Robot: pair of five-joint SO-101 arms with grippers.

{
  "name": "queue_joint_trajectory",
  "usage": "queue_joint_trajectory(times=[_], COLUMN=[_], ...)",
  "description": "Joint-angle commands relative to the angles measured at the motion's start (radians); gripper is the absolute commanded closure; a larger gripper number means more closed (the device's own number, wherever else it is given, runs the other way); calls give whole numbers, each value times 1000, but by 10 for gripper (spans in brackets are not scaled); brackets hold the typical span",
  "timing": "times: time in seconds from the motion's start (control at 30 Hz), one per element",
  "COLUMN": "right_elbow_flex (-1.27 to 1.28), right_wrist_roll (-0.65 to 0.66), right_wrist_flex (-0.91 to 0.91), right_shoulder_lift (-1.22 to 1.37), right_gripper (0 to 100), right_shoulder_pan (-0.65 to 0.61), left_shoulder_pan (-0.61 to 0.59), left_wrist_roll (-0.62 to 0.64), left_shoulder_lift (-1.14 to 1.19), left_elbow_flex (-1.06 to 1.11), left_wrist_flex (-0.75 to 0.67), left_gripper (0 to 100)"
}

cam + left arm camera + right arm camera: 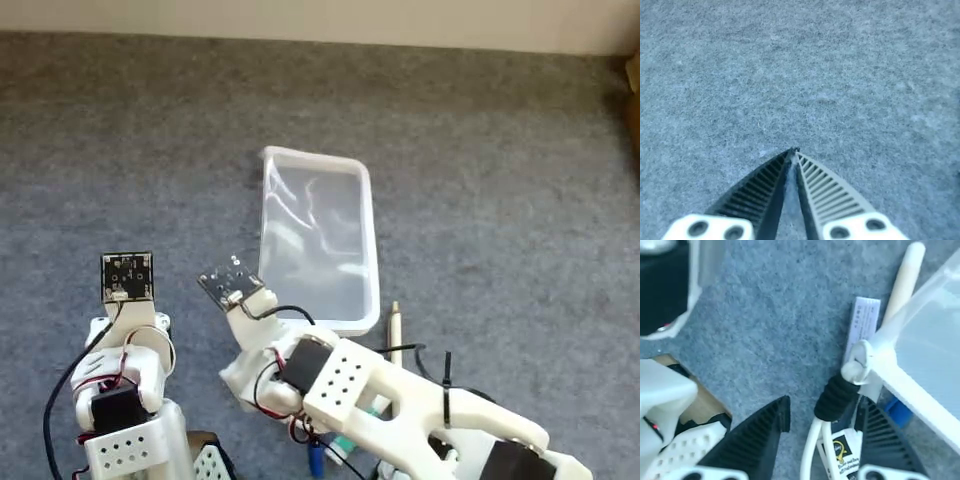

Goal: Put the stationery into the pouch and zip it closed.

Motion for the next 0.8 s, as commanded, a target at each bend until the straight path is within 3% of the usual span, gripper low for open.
queue_joint_trajectory(times=[0.0,0.2,0.77], right_elbow_flex=[-13,-96,-113], right_wrist_roll=[-8,-8,-2], right_wrist_flex=[-25,-19,-27], right_shoulder_lift=[65,194,203], right_gripper=[789,789,790], right_shoulder_pan=[35,33,31], left_shoulder_pan=[-12,-12,-12], left_wrist_roll=[-8,-8,-8], left_shoulder_lift=[1,1,1], left_elbow_flex=[21,21,21], left_wrist_flex=[-18,-18,-18], left_gripper=[989,989,989])
